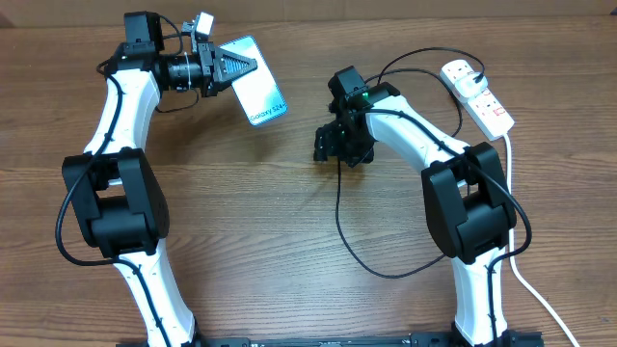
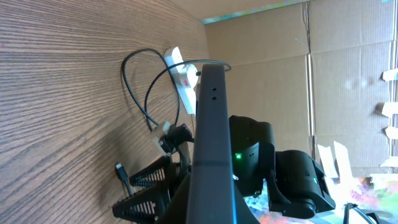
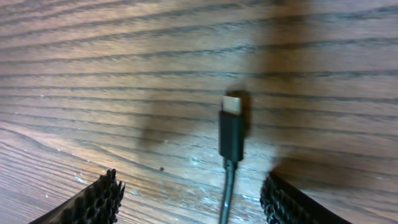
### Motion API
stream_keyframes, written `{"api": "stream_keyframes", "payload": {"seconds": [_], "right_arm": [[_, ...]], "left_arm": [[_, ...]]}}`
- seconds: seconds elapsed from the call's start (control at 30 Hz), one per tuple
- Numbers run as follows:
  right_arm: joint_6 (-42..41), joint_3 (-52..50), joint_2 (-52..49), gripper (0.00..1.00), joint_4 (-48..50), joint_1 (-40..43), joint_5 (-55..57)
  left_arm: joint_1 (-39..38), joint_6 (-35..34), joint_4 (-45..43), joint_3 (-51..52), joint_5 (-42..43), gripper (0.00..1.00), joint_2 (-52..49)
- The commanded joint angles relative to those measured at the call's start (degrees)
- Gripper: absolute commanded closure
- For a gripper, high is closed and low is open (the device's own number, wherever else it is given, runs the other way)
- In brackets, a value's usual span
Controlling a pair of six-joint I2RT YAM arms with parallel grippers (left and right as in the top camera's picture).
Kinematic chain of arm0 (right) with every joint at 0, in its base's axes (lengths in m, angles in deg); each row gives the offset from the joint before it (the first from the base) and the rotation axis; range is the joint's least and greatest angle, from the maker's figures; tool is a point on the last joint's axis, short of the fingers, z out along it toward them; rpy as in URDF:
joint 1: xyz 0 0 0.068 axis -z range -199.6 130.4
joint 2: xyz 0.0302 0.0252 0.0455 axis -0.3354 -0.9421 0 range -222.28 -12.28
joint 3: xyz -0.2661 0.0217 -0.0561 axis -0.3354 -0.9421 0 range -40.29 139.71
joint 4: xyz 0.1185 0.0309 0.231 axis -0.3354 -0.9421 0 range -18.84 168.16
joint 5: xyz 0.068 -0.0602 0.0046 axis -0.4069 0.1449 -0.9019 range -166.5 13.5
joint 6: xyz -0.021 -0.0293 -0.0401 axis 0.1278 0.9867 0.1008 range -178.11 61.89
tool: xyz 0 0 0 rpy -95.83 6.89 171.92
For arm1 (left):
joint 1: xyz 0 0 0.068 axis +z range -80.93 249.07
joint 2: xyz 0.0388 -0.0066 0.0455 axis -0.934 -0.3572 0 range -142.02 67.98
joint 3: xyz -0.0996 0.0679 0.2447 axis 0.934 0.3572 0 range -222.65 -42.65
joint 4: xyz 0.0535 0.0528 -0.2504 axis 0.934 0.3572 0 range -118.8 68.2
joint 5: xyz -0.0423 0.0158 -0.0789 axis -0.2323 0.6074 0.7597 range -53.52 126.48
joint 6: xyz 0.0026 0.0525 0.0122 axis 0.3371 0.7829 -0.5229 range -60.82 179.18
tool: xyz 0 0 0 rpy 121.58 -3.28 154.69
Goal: Plug charger to phone and switch on socket
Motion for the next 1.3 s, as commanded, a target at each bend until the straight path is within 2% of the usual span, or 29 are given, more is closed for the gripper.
{"api": "stream_keyframes", "payload": {"seconds": [0.0, 0.1, 0.17, 0.5, 0.57, 0.6, 0.63, 0.8, 0.9, 1.0, 1.13, 1.27], "right_arm": [[0.1, 0.2, -0.3, 0.39, -0.4, 0.5, 2.0], [0.0, -0.6, -0.3, 0.57, 0.4, 0.4, 1.8], [0.0, -0.8, -0.6, 0.63, 0.7, 0.4, 1.4], [0.0, -0.9, -2.7, 0.67, 2.3, 0.4, -4.2], [-0.7, -0.9, -3.0, 0.83, 2.3, 0.5, -4.2], [-0.6, -0.9, -3.0, 0.94, 2.3, 0.5, -4.5], [-0.6, -0.9, -3.0, 0.96, 2.3, 0.6, -4.8], [2.1, -0.2, -2.4, 0.96, 1.9, 1.3, -9.6], [9.5, 0.0, 0.6, 0.96, 1.3, 2.7, -23.4], [13.5, 0.0, 4.0, 0.96, 0.2, 3.8, -33.5], [14.5, 0.0, 8.5, 0.96, -1.6, 4.6, -41.0], [14.5, 0.0, 12.3, 0.96, -2.7, 4.6, -41.5]], "left_arm": [[-0.4, -1.0, -0.2, -1.0, 1.6, 0.96, 0.5], [-0.4, -1.0, -0.1, -1.0, 1.6, 0.96, 0.5], [-0.4, -1.0, 0.0, -1.0, 1.6, 0.96, 0.5], [-0.4, -1.0, 0.0, -1.0, 2.0, 0.96, 0.5], [-0.4, -1.0, 0.0, -1.0, 2.0, 0.96, 0.5], [-0.4, -1.0, 0.0, -1.0, 2.0, 0.96, 0.5], [-0.4, -1.0, 0.0, -1.0, 2.0, 0.96, 0.5], [-0.4, -1.0, 0.0, -1.0, 2.4, 0.96, 0.5], [-0.3, -1.0, -1.2, -1.0, 7.4, 0.96, 0.5], [-0.3, -1.7, -5.1, -1.0, 14.7, 0.96, 0.5], [-0.3, -8.1, -9.4, -1.0, 16.1, 0.96, 0.5], [-0.3, -12.8, -13.9, -1.0, 16.1, 0.96, 0.5]]}}
